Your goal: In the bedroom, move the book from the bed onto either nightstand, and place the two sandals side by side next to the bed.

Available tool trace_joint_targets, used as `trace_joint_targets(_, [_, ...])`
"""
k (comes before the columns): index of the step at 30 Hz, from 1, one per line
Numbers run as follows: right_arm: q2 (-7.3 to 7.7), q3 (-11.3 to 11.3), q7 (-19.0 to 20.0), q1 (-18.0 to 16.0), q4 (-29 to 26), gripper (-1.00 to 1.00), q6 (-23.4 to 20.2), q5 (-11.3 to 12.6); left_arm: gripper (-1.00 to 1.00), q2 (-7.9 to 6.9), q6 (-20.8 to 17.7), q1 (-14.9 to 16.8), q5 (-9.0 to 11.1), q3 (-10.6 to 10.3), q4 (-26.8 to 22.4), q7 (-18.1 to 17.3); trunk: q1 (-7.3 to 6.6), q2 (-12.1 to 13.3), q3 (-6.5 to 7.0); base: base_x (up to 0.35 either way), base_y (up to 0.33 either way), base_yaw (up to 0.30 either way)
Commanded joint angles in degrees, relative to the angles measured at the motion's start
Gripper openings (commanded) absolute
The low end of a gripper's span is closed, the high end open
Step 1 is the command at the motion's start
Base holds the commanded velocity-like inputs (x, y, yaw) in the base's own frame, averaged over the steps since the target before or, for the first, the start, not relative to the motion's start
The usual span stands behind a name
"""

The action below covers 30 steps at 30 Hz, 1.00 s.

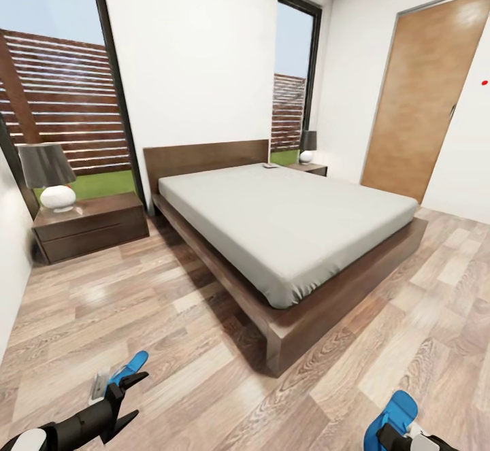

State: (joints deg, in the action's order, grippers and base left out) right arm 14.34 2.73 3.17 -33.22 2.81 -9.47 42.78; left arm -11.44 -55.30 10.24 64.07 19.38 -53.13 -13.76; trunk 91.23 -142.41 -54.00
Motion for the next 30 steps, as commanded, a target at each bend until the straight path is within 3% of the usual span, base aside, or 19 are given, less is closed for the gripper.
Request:
trace_joint_targets(1, [0.02,0.3,0.3,-0.1,0.2,-1.0,0.0,0.0,1.0,0.02,-0.3,0.0,-0.5,0.1,0.0,-0.5,0.0,0.0,-0.05,0.154,0.127,0.0])
trace_joint_targets(30, [-0.02,0.3,0.3,-0.1,0.2,-1.0,-0.1,0.0,1.0,0.02,-0.2,0.0,-0.5,0.1,0.0,-0.5,0.0,0.0,-0.05,0.164,0.138,0.0])
